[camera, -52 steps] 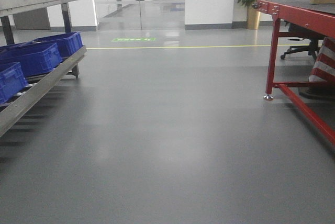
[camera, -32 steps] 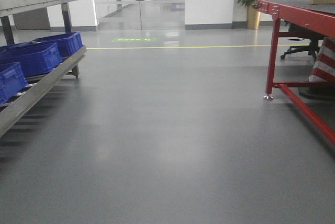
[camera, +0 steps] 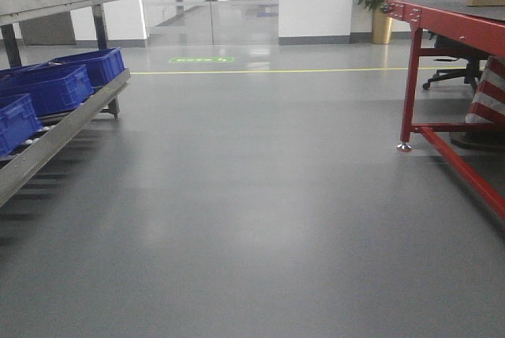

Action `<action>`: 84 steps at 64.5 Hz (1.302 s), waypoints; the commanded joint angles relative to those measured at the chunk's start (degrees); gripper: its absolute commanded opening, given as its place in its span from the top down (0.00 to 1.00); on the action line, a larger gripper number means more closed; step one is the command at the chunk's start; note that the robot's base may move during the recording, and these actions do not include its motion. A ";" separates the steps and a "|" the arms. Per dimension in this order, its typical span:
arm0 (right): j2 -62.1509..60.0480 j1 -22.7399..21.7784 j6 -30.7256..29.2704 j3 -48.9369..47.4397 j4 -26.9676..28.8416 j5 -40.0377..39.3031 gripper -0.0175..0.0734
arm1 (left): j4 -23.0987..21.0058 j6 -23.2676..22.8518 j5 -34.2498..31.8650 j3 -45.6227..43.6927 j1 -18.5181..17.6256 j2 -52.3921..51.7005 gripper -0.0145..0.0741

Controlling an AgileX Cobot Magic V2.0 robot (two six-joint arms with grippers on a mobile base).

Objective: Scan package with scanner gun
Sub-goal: 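Drive the base forward along the aisle toward the red table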

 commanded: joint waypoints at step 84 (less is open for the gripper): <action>-0.14 -0.05 -0.01 -0.01 0.05 -0.98 0.99 | 0.00 -0.22 -1.06 -0.08 0.18 -0.32 0.96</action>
